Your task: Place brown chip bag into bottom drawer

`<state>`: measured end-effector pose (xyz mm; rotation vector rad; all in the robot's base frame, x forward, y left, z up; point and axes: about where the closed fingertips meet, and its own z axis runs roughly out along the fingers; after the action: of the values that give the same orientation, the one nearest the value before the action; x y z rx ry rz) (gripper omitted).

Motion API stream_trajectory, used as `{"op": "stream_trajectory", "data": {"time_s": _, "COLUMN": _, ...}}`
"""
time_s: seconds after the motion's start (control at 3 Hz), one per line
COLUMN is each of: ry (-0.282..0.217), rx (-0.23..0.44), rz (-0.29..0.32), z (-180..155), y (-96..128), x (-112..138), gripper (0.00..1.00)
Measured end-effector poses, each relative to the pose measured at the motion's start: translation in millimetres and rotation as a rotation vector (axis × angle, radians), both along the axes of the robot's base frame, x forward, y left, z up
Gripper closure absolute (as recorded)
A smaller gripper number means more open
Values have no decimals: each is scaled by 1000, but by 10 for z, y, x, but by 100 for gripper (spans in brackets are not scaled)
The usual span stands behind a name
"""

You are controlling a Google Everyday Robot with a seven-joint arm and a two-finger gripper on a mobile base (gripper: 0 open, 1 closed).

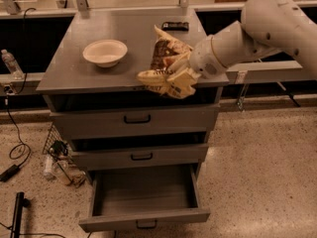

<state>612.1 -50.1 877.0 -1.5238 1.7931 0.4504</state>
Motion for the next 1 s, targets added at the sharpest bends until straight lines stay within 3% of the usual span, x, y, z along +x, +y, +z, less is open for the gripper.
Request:
{"op": "stream_trajectory", "data": {"time_s": 0.33, "ry": 111, "rx": 19, "rz": 10, "z": -257, "y": -22, "x": -665, "gripper": 100}}
{"op": "stream_trajectory", "data": {"time_s": 0.67, "ry": 213, "rx": 19, "rz": 40, "z": -625, "y": 64, "x": -1141, "gripper": 100}}
{"op": "stream_trajectory", "data": {"time_s": 1.0, "ry": 247, "rx": 7, "rz": 50, "z": -784, "y": 82, "x": -1261, "gripper": 100}}
